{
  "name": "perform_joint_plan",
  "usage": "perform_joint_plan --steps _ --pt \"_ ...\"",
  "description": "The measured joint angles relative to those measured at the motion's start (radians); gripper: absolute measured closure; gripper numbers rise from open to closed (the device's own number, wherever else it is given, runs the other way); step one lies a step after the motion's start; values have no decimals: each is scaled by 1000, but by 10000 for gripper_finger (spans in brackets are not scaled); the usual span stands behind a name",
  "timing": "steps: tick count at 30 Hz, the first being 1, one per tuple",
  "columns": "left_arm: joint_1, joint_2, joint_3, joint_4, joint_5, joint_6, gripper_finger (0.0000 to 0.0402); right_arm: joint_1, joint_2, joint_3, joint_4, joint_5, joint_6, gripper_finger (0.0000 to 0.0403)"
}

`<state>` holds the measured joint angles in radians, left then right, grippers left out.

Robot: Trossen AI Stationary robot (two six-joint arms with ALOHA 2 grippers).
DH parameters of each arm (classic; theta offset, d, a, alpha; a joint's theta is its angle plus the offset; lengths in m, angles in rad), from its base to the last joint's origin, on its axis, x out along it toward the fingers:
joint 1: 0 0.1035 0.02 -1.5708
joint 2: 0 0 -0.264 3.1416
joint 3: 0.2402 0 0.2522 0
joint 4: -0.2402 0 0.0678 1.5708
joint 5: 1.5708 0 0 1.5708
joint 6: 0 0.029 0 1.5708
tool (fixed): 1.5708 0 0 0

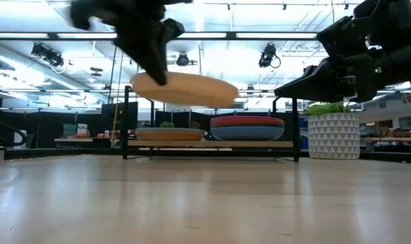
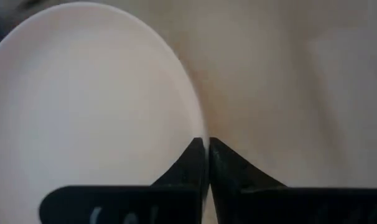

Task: Place and stack plates onto a shelf
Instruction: Stack the white plate onto the light blue plate

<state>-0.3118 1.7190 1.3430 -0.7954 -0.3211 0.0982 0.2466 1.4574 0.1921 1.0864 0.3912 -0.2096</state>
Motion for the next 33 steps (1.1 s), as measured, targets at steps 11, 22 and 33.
perform_joint_plan --steps 11,22,33 --pt "331 -27 -41 24 -54 14 387 0 0 0 7 -57 -3 314" --pt "593 -26 -131 172 119 18 382 1 0 0 1 -79 26 314" --pt "611 -26 -159 232 154 52 354 1 0 0 -6 -115 61 314"
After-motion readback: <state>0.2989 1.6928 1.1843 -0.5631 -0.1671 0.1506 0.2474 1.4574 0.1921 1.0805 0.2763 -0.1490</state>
